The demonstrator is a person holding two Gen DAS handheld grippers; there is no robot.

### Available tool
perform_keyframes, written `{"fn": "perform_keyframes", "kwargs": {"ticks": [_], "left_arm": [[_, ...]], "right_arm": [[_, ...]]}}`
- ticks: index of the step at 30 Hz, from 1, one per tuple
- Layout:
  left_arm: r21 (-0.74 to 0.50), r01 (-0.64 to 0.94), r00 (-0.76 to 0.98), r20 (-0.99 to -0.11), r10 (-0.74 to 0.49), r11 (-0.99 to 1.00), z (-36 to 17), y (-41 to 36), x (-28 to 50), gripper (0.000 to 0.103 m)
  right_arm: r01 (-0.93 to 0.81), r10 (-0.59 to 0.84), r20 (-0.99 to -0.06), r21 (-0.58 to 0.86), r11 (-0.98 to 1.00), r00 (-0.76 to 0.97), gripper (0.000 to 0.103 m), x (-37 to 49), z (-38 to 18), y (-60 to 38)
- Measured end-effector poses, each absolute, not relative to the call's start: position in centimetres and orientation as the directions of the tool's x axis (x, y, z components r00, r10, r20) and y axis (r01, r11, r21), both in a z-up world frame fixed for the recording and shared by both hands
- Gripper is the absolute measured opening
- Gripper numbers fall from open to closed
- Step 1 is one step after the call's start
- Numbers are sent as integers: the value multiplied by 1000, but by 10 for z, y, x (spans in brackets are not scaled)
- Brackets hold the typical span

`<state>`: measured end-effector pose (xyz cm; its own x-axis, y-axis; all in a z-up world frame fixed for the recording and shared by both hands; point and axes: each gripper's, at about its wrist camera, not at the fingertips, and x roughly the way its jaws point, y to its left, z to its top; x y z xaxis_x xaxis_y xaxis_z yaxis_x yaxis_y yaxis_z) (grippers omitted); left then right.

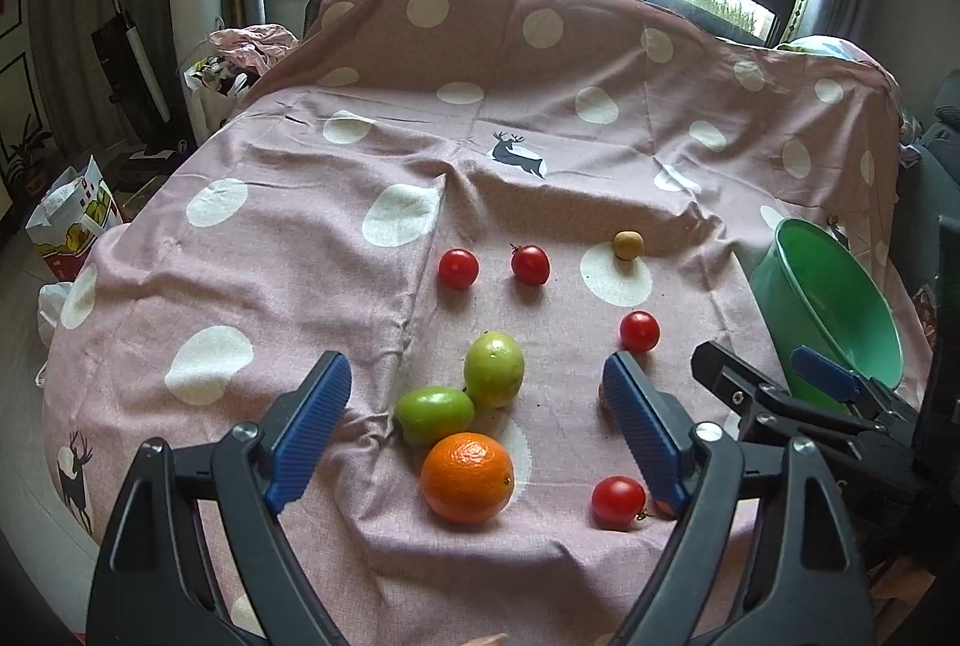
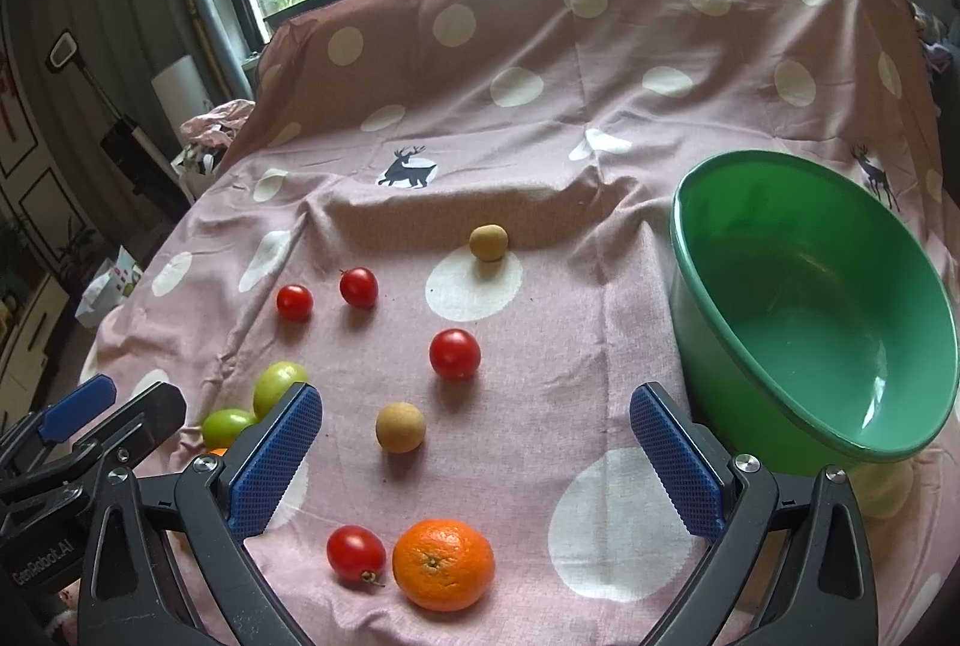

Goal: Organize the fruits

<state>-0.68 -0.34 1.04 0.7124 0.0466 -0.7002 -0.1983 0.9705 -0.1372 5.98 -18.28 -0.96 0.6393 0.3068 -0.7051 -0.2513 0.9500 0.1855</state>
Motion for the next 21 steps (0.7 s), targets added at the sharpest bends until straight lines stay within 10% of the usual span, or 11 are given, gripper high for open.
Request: {"fn": "perform_keyframes", "kwargs": {"ticks": [21], "left_arm": [[-212,-226,678,-736,-3,951,4,17,-4,85]], "right_arm": [[-230,305,-719,204,952,624,102,59,-9,-189]]}}
